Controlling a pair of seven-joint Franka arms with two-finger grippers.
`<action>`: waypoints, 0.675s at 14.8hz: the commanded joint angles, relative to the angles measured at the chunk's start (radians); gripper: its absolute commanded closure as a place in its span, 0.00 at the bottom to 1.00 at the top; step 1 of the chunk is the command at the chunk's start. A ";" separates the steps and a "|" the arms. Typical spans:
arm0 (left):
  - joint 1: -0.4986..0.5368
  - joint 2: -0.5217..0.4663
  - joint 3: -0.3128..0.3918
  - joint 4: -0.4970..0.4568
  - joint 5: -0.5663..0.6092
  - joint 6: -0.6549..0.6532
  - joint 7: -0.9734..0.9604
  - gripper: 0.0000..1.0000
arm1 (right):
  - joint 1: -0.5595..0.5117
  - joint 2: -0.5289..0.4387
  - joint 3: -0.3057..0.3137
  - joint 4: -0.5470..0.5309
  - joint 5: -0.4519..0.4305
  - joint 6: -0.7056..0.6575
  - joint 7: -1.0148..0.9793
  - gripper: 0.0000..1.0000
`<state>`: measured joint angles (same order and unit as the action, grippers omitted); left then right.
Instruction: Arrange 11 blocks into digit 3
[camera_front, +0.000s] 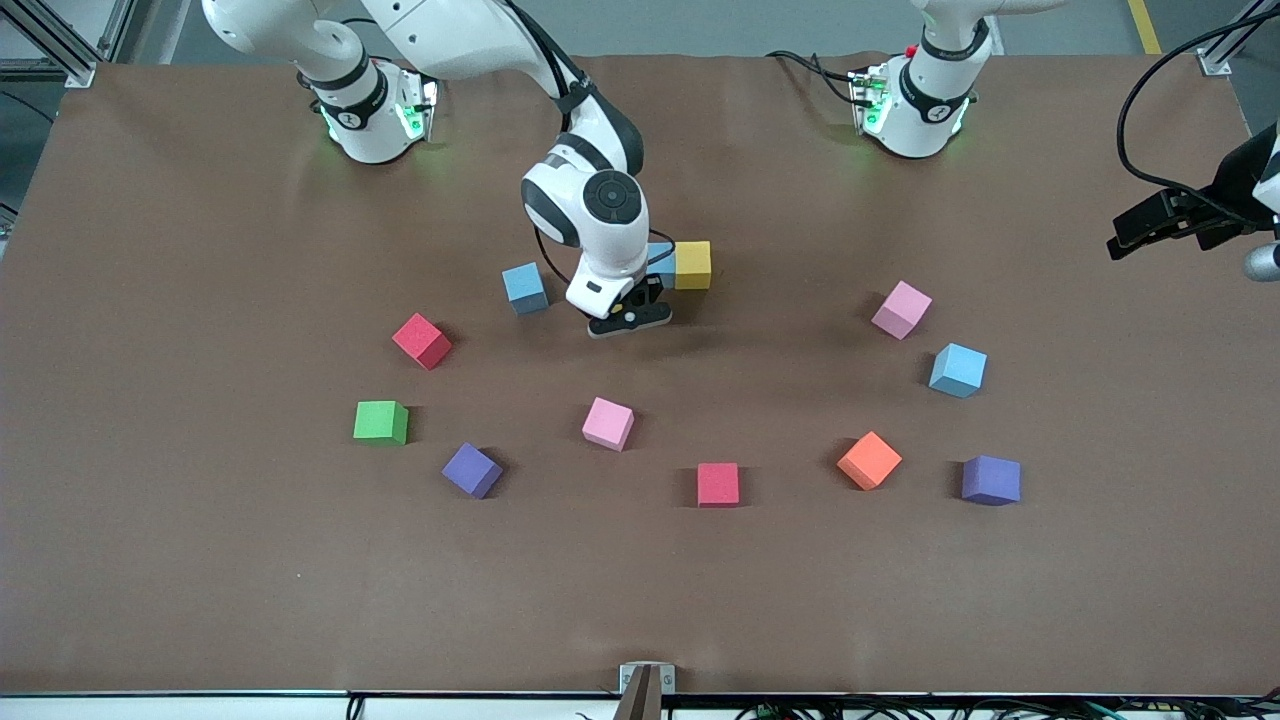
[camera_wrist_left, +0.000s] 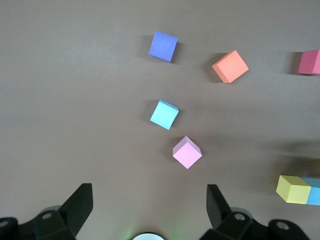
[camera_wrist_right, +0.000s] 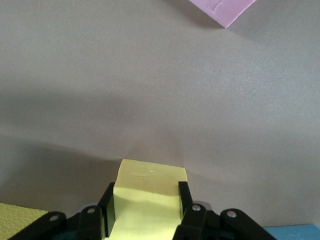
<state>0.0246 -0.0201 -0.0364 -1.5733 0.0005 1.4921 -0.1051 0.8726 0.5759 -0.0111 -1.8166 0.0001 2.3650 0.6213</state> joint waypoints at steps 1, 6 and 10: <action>0.000 -0.011 0.000 -0.008 -0.020 0.004 0.004 0.00 | 0.025 0.022 -0.006 0.011 -0.003 0.002 0.038 1.00; 0.003 -0.009 0.000 -0.010 -0.020 0.004 0.007 0.00 | 0.031 0.022 -0.006 0.013 -0.002 0.000 0.040 1.00; 0.005 -0.009 0.000 -0.010 -0.020 0.004 0.012 0.00 | 0.034 0.027 -0.006 0.011 -0.002 -0.001 0.040 1.00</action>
<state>0.0247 -0.0200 -0.0366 -1.5752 0.0004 1.4921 -0.1043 0.8883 0.5761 -0.0113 -1.8163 0.0001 2.3650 0.6387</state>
